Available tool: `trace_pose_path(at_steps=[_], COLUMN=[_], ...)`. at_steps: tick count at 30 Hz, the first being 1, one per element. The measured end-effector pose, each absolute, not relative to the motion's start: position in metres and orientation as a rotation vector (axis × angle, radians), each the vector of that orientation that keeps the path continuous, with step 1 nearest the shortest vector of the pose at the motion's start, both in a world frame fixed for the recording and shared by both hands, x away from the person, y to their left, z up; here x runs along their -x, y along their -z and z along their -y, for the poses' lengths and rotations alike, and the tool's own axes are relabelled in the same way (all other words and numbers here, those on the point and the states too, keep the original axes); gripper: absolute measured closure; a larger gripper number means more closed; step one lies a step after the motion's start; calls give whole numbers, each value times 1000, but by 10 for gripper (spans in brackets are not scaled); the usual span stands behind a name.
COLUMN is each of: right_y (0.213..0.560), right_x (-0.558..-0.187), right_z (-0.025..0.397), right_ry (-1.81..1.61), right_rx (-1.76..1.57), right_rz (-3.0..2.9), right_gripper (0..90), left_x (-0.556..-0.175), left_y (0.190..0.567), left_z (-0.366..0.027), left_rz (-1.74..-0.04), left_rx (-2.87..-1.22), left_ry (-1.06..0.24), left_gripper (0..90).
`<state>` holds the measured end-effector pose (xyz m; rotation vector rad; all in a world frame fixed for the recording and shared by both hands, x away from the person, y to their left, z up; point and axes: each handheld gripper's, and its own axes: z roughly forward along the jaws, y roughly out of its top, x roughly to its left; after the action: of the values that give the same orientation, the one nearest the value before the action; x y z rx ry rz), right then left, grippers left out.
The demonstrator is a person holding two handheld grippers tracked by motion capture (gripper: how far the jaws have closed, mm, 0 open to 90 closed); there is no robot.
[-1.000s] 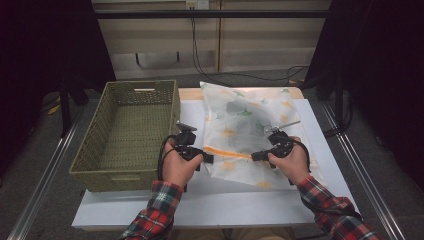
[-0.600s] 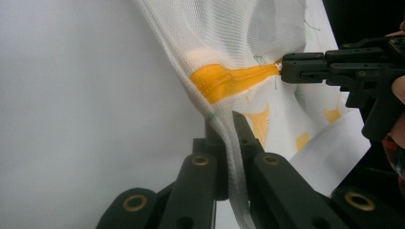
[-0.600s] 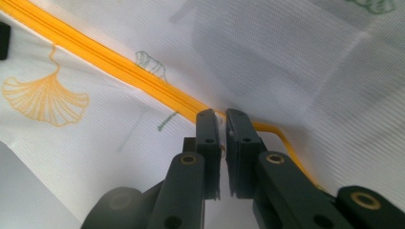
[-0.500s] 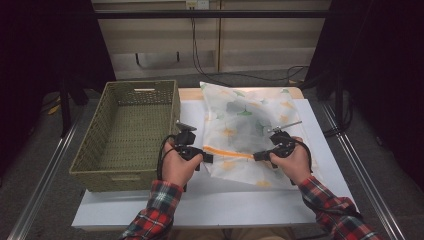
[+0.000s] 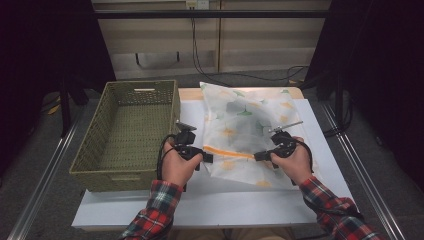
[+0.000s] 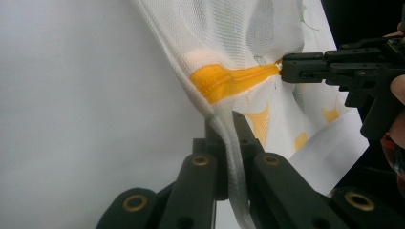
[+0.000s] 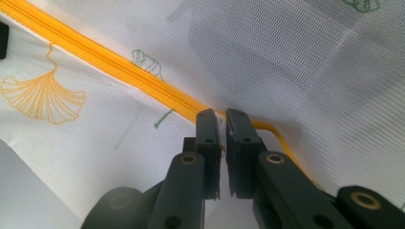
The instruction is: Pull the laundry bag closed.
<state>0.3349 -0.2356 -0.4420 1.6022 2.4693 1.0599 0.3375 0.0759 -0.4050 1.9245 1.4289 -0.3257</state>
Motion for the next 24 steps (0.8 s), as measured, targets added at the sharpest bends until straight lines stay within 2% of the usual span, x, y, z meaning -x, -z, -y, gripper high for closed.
trace_pose_path(at_steps=[24], right_y=[443], right_x=[-335], right_z=[245], right_ry=[-1059], right_rx=[-1623], right_rz=[-2454], right_gripper=[851], left_x=[-338], left_y=[403], left_z=[-79], left_rz=[-1429], left_rx=[-1924], left_ry=[335], left_gripper=[898])
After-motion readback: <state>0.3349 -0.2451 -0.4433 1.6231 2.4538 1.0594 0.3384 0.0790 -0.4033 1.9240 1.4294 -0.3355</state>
